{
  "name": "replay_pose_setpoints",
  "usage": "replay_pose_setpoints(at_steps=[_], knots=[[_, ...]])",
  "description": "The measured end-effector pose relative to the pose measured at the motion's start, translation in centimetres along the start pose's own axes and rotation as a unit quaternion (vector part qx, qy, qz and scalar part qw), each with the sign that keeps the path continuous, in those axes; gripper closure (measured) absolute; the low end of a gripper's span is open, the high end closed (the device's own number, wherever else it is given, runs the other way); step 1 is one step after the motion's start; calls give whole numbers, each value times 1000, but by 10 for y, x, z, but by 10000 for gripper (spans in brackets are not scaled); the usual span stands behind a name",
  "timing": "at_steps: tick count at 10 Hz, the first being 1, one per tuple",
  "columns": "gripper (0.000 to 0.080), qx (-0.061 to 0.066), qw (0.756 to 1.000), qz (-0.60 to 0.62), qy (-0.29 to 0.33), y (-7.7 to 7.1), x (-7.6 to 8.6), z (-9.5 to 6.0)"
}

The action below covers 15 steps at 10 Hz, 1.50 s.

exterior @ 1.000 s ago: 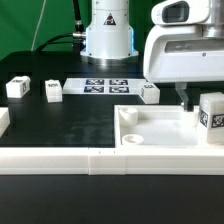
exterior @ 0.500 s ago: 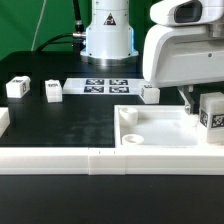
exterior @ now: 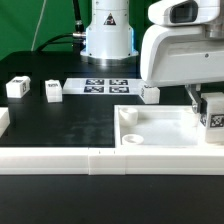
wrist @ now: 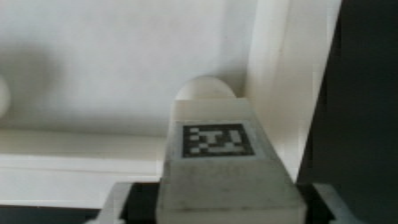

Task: Assemble one leg

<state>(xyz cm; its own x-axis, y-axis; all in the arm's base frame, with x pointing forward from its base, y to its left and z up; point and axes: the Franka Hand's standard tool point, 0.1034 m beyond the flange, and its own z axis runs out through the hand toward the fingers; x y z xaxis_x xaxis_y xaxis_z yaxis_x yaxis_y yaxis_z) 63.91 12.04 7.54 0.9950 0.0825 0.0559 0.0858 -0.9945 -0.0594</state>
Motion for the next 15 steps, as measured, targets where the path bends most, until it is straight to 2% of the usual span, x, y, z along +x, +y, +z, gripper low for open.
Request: replay_pose_setpoints(at_steps=[1, 2, 5, 7, 10, 11, 12, 15], knots=[[507, 0, 1000, 1, 0, 0, 0, 0], [507, 6, 997, 78, 2, 1, 0, 1], [507, 11, 960, 279, 12, 2, -3, 0], [507, 13, 908, 418, 11, 2, -5, 1], [507, 23, 813, 582, 4, 2, -5, 2], [507, 22, 799, 601, 4, 2, -5, 2], [507, 24, 768, 640, 2, 1, -5, 2], [503, 33, 704, 710, -7, 0, -5, 2]])
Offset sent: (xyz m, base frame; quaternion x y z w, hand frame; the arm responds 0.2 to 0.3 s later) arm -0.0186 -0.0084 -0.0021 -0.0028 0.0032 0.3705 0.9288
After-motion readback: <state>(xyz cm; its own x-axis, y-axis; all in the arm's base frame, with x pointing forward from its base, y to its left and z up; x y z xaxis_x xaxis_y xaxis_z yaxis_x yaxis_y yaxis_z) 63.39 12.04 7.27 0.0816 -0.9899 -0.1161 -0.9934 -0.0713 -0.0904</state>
